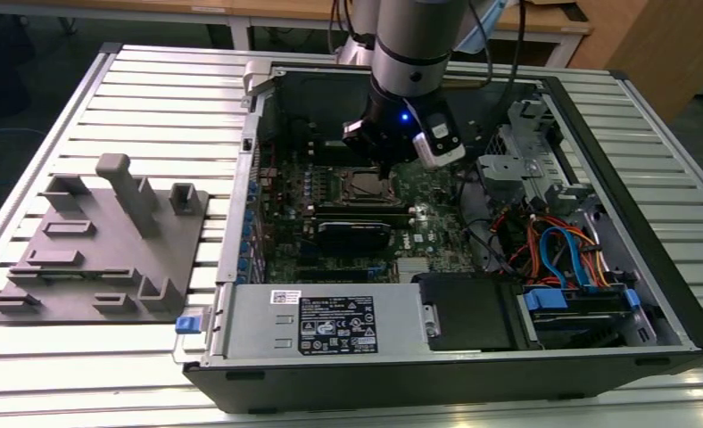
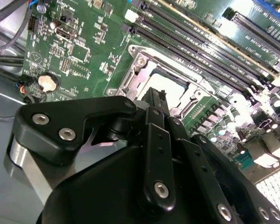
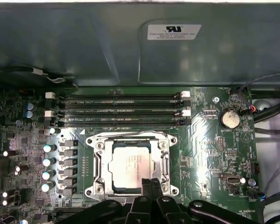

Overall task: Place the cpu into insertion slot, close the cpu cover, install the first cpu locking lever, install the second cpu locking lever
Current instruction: 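Install the second cpu locking lever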

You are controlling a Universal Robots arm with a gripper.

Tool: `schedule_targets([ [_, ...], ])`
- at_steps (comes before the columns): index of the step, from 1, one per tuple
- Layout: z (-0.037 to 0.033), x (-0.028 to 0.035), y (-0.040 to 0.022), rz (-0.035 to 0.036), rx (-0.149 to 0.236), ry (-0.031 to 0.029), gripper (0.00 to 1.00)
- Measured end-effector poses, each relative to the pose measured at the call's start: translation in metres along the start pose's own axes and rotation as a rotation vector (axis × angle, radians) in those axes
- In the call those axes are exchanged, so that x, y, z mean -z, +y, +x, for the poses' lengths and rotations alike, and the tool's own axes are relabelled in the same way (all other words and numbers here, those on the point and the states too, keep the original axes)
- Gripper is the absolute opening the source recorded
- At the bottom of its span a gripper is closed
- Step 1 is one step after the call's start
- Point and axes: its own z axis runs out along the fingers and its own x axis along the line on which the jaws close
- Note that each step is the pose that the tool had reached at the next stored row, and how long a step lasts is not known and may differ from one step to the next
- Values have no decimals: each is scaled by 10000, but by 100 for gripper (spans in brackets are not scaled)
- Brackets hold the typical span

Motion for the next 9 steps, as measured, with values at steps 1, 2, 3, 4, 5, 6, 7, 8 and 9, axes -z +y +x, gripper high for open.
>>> schedule_targets([
  [1, 0, 2, -15, -43, -3, 10, 10],
  [2, -1, 4, -34, -47, -3, 14, 10],
  [3, -1, 8, -59, -49, -4, 18, 10],
  [4, -2, 11, -83, -51, -4, 21, 10],
  [5, -3, 15, -106, -48, -5, 22, 10],
  [6, -4, 18, -127, -48, -5, 23, 10],
  [7, -4, 19, -145, -49, -5, 22, 10],
  [8, -4, 19, -158, -48, -5, 25, 10],
  [9, -2, 18, -170, -47, -6, 32, 10],
])
